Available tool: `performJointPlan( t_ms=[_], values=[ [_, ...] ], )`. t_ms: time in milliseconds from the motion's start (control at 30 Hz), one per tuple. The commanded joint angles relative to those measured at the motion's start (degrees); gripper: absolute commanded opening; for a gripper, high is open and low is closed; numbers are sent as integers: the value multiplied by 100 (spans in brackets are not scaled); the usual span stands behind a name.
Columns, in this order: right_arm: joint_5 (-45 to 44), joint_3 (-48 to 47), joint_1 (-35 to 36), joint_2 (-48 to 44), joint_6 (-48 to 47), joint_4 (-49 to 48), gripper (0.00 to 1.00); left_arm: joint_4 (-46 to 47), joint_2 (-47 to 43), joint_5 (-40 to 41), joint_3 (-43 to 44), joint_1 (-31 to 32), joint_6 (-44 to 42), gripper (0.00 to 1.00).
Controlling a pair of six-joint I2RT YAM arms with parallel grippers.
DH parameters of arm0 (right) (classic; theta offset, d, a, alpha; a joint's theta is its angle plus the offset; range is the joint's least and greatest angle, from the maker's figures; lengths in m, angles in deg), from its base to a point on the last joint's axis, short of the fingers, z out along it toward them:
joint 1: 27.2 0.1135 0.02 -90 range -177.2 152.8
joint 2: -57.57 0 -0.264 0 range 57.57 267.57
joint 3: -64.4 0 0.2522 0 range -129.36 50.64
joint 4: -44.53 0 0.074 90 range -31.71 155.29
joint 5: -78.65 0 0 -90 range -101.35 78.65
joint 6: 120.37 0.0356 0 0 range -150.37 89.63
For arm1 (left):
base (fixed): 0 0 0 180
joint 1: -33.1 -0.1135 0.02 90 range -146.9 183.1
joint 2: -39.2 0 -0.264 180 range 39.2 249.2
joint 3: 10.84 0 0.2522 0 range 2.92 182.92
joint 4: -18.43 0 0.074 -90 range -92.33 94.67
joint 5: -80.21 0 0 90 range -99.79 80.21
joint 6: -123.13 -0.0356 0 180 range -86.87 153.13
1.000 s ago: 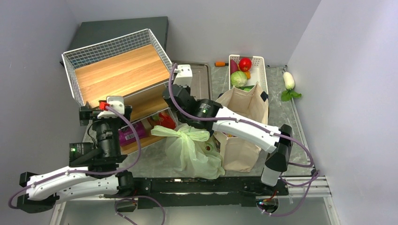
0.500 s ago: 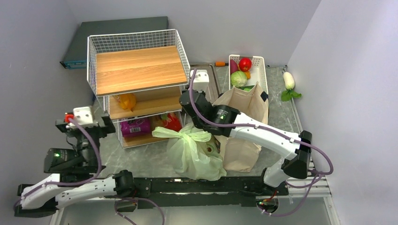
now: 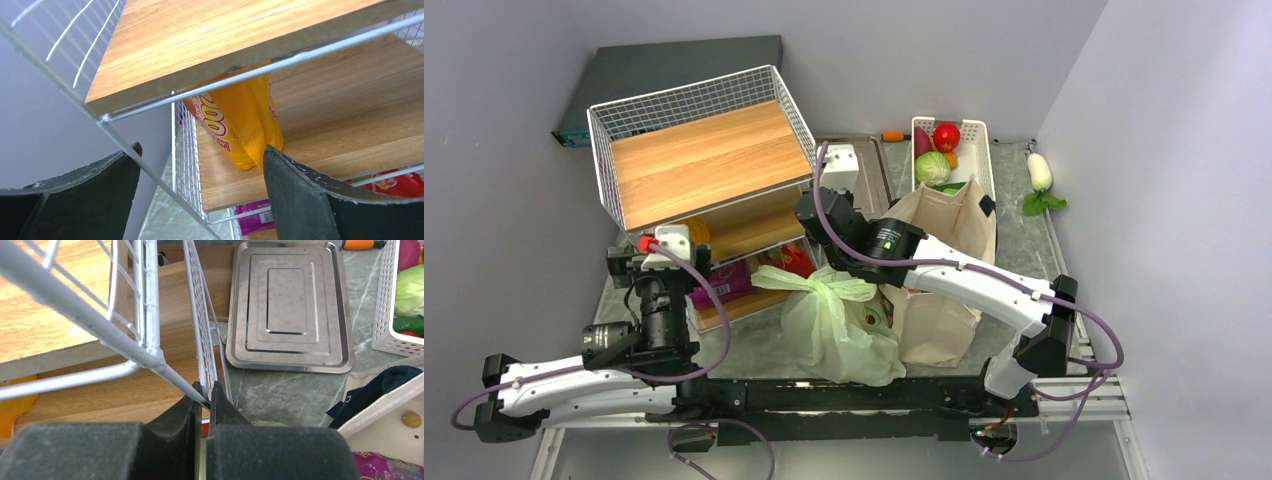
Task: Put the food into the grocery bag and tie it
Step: Move the shelf to the center of the board.
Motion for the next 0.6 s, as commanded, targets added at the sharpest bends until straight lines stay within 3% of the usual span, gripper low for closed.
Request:
performJointPlan(
  t_ms=[0, 33, 100, 133, 167, 333, 467, 567],
  values=[
    [18, -113, -146, -3, 617, 284, 0, 520, -410, 407, -223, 78, 495, 91],
    [41, -81, -145, -13, 592, 242, 0, -650, -612, 407, -278, 66, 1424, 92],
    [67, -57, -147, -27, 558, 199, 0, -3968, -1024, 415, -120, 42, 4668, 95],
    [87, -53, -148, -27, 556, 179, 0, -5081, -1068, 416, -12, 41, 5472, 96],
    [109, -43, -146, -27, 562, 169, 0, -5159, -1062, 416, -39, 30, 5571, 97],
    [325, -31, -151, -14, 437, 20, 0, -3412, -493, 398, -487, -64, 4293, 99],
    [491, -138, -160, 9, 302, -51, 0, 896, 72, 410, -1135, -197, 1410, 98],
    [649, -71, -156, -42, 260, -172, 0, 1006, 219, 416, -1393, -475, 1401, 99]
  ],
)
